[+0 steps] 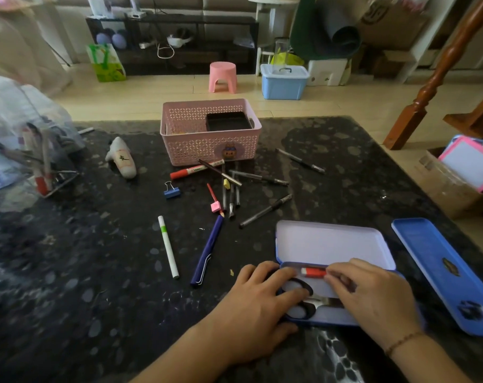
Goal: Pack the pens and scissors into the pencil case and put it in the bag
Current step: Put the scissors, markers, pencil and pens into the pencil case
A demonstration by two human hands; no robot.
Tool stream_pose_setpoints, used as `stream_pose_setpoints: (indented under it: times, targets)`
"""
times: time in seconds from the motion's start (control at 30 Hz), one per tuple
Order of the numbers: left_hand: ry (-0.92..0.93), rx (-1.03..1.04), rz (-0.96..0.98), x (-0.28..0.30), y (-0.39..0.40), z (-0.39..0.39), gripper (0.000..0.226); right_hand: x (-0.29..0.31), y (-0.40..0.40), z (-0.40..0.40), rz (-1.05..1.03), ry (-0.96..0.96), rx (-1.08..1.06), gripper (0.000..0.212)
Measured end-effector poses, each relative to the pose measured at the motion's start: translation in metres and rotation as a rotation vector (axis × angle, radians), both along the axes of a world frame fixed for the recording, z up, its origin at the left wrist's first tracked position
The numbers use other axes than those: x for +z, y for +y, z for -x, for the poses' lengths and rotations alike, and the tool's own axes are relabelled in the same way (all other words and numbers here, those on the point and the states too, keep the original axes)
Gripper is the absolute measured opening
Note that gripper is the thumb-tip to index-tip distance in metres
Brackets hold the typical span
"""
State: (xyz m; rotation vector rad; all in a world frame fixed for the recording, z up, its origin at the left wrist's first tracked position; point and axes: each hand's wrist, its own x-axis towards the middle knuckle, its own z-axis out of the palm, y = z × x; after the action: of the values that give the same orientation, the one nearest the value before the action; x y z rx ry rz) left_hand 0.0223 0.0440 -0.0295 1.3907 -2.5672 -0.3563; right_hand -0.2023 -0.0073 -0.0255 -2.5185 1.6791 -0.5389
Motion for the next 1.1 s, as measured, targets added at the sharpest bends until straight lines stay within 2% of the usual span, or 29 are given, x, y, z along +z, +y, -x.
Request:
stream_pose_setpoints:
  times: [0.1,0.43,0.63,0.8,0.87,0.97,1.03,1.1]
  targets:
    - [0.018,0.001,0.013,0.000,0.000,-0.001,0.054,-0.001,-0.001,0.001,-0.041,-0.006,0.000,0.018]
    - [-0.006,-0.040,-0.047,-0.002,-0.004,-0.004,0.054,0.009,0.004,-0.007,-0.125,-0.042,-0.194,0.028]
    - [-0.005,-0.032,0.002,-0.004,-0.003,-0.005,0.053,0.009,0.005,-0.007,-0.097,-0.012,-0.166,0.022]
    - [0.001,-0.049,0.038,0.007,-0.006,-0.016,0.050,0.004,0.005,-0.002,-0.020,-0.031,-0.046,0.015]
    - [0.010,0.053,0.103,0.015,-0.011,-0.026,0.045,0.003,0.002,0.000,-0.041,-0.037,-0.040,0.015]
    - [0.008,0.438,0.165,0.025,-0.019,-0.045,0.040,0.003,0.002,0.000,-0.064,-0.054,-0.033,0.016]
    - [-0.135,0.658,0.099,0.027,-0.023,-0.060,0.048,0.004,0.004,-0.001,-0.015,-0.088,-0.024,0.013]
    - [-0.138,0.752,0.002,0.024,-0.025,-0.068,0.049,0.005,0.005,0.000,0.067,-0.180,-0.038,0.018]
